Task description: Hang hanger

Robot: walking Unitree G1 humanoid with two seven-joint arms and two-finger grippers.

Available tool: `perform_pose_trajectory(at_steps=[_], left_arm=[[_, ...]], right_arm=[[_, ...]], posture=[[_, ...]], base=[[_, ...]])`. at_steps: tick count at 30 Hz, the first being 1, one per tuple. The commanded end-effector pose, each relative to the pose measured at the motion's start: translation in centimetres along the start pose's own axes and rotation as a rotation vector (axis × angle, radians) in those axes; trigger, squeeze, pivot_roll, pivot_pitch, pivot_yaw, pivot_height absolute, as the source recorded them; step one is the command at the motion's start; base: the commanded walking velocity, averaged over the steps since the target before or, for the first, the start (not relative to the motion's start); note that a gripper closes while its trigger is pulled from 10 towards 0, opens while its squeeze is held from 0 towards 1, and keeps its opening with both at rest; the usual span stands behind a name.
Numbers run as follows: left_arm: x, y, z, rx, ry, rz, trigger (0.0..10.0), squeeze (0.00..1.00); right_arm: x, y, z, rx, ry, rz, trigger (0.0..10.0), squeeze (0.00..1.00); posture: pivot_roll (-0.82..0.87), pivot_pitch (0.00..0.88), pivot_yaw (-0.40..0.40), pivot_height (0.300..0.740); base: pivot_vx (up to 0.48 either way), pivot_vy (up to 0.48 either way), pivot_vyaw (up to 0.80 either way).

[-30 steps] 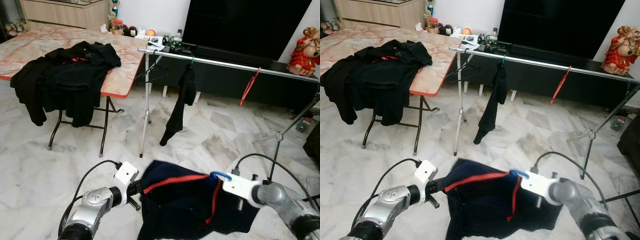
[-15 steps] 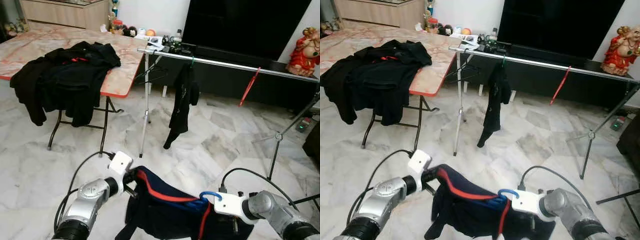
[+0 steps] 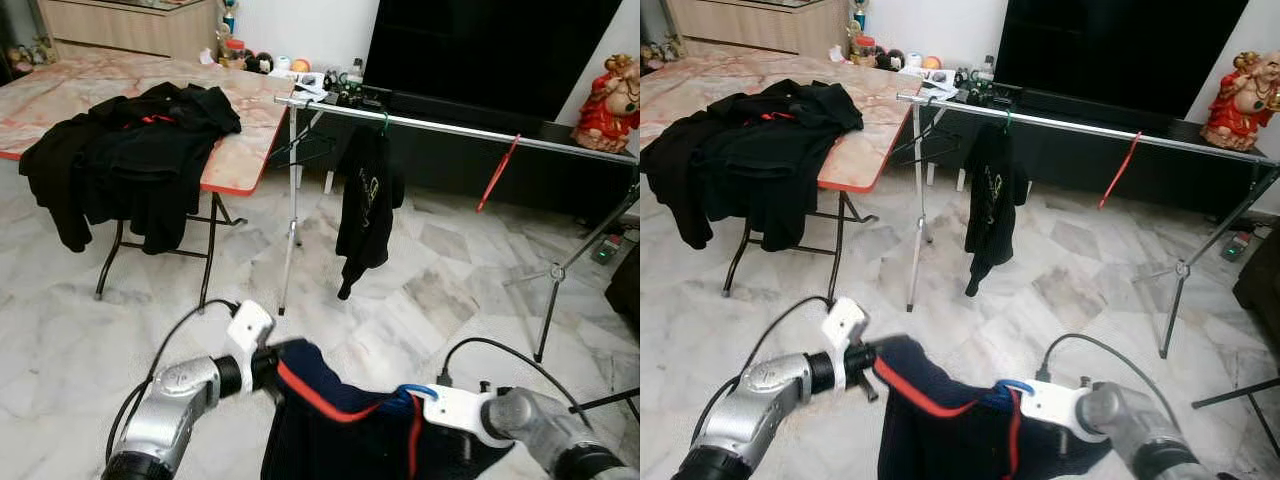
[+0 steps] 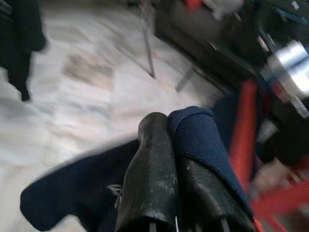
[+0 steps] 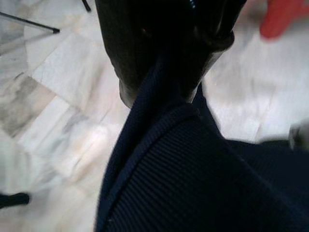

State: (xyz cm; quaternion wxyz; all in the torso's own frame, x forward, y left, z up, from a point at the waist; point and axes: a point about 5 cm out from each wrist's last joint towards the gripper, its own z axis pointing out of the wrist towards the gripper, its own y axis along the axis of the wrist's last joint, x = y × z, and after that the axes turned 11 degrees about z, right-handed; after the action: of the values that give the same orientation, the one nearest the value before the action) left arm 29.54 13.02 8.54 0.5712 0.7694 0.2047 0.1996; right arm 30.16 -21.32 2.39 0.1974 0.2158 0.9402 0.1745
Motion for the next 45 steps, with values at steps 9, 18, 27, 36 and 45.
perform_pose_trajectory(at_steps=[9, 18, 27, 36, 45], left_arm=[[-3.1, 1.7, -0.1, -0.034, -0.264, -0.023, 10.0, 0.0], [-4.1, 2.0, -0.4, -0.036, -0.333, -0.026, 10.0, 1.0], [-3.9, 2.0, -0.8, -0.017, -0.325, -0.025, 10.0, 1.0], [-2.0, 0.7, -0.3, 0.1, -0.132, 0.06, 10.0, 0.21], [-2.3, -0.1, -0.1, 0.129, -0.141, 0.036, 10.0, 1.0]], right_arm=[[-1.5, 3.0, -0.1, -0.122, -0.097, 0.102, 0.0, 0.0], [-2.0, 4.6, 0.0, -0.192, -0.142, 0.165, 0.0, 0.0], [-1.8, 5.1, 0.3, -0.224, -0.142, 0.21, 0.0, 0.0], [-1.2, 5.1, 0.7, -0.227, -0.116, 0.232, 0.0, 0.0], [-0.4, 5.6, 1.2, -0.259, -0.106, 0.314, 0.0, 0.0]], posture=[[0.03, 0.0, -0.128, 0.74], [0.03, 0.0, -0.131, 0.74], [0.04, 0.0, -0.131, 0.74], [0.04, 0.001, -0.131, 0.74], [0.04, 0.003, -0.128, 0.74]], base=[[0.0, 0.0, 0.0], [0.0, 0.0, 0.0], [0.0, 0.0, 0.0], [0.0, 0.0, 0.0], [0.0, 0.0, 0.0]])
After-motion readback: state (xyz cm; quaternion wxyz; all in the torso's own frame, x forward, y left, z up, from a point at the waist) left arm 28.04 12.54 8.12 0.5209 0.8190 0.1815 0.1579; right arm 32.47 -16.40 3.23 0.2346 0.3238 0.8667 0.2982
